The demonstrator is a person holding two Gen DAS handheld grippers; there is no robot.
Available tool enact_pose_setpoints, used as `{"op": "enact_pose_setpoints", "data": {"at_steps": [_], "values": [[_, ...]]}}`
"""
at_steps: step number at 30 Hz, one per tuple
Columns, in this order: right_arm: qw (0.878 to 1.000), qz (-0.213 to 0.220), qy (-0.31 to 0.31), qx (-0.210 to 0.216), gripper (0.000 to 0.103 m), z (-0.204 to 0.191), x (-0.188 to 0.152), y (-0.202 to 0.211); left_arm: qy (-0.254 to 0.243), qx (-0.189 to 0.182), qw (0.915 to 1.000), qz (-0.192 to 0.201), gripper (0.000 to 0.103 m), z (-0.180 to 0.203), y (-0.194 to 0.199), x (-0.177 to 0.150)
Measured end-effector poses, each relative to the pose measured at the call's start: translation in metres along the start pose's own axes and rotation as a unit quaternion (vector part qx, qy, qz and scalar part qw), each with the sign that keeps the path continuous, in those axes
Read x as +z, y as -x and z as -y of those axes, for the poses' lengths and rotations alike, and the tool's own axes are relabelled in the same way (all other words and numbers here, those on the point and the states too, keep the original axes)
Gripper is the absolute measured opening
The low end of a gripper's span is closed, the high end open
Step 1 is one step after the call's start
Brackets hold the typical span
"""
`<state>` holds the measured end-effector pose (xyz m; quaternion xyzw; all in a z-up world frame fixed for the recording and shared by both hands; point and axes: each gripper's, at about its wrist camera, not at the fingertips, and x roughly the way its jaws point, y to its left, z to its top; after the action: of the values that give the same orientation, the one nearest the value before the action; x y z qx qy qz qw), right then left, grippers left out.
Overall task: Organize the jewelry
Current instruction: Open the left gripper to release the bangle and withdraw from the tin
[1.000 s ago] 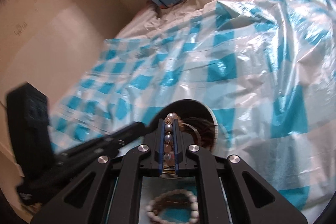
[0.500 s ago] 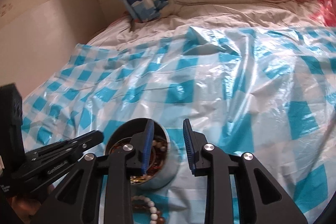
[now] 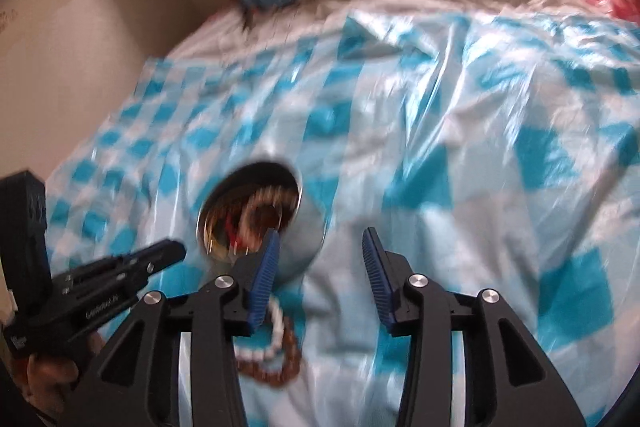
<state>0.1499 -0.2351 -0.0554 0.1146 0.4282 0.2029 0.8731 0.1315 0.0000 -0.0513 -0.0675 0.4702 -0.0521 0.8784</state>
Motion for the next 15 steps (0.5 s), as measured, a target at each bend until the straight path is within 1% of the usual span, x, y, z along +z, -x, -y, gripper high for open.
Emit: {"op": "enact_pose_setpoints", "data": {"at_steps": [2, 4, 5, 6, 7, 11, 15], "values": [[0.999, -0.03, 0.021, -0.013, 0.043, -0.006, -0.015, -0.003, -0.012, 0.001, 0.9999, -0.008, 0.013, 0.006, -0.003, -0.005], [0.998, -0.042, 0.033, -0.019, 0.043, -0.01, -0.024, -0.003, -0.02, 0.002, 0.9997, -0.012, 0.013, 0.012, -0.005, -0.009], [0.998, -0.043, 0.037, -0.019, 0.045, -0.012, -0.027, -0.001, -0.024, 0.003, 0.9996, -0.013, 0.014, 0.015, -0.005, -0.011], [0.998, -0.044, 0.04, -0.019, 0.049, -0.013, -0.03, 0.001, -0.027, 0.004, 0.9995, -0.014, 0.014, 0.017, -0.005, -0.013], [0.998, -0.045, 0.043, -0.022, 0.05, -0.014, -0.033, 0.002, -0.029, 0.006, 0.9995, -0.015, 0.015, 0.019, -0.005, -0.013], [0.997, -0.053, 0.045, -0.027, 0.051, -0.012, -0.042, 0.005, -0.033, 0.013, 0.9992, -0.016, 0.019, 0.022, -0.006, -0.015], [0.996, -0.061, 0.051, -0.032, 0.053, -0.015, -0.047, 0.003, -0.036, 0.018, 0.999, -0.021, 0.021, 0.023, -0.01, -0.016]]}}
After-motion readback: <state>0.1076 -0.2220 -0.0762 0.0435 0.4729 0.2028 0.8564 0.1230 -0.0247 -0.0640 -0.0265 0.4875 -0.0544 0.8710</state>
